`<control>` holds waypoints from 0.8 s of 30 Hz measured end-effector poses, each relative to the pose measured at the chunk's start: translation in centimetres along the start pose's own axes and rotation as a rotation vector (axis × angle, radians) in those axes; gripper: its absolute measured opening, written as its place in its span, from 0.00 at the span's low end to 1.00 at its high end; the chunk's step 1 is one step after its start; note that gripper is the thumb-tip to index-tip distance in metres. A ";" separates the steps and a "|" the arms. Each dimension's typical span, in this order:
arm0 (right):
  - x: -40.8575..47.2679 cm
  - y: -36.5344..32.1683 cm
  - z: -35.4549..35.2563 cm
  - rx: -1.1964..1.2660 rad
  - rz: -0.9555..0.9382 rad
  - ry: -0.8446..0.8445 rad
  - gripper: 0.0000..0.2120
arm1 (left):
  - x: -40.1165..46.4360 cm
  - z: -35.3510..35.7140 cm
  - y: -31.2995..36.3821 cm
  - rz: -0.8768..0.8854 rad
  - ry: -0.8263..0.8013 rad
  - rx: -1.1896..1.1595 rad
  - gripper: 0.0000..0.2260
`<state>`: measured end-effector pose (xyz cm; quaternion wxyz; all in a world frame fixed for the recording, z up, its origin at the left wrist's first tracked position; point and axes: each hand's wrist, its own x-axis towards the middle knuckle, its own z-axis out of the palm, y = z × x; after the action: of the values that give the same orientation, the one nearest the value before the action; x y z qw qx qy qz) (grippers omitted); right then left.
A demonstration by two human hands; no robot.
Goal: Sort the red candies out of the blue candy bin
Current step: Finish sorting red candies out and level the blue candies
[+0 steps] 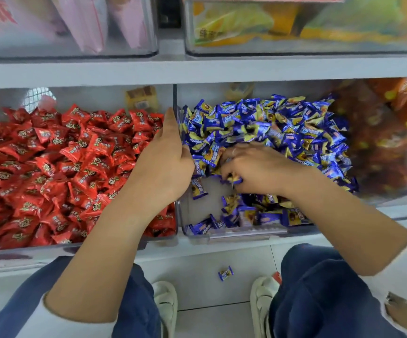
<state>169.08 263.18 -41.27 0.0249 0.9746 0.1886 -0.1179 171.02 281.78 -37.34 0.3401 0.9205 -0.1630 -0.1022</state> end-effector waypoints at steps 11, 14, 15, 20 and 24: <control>-3.3 0.5 -1.5 0.098 0.104 0.090 0.18 | 0.1 0.0 0.1 0.011 0.006 0.016 0.30; -3.1 -2.3 -1.1 0.329 -0.068 -0.016 0.20 | 0.0 0.1 0.2 0.012 -0.001 0.027 0.30; -2.8 -2.7 -0.8 0.366 -0.112 -0.057 0.19 | 0.0 0.1 0.2 0.008 0.001 0.033 0.30; -1.7 -2.5 1.6 0.114 -0.167 -0.136 0.20 | 0.1 0.0 0.1 0.001 0.000 0.018 0.30; -1.6 -1.2 1.5 -0.033 -0.100 -0.032 0.17 | 0.1 -0.1 0.0 0.017 -0.015 0.001 0.30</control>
<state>166.84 263.57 -42.29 0.0379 0.9614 0.2388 -0.1313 171.14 281.83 -37.28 0.3390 0.9185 -0.1737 -0.1062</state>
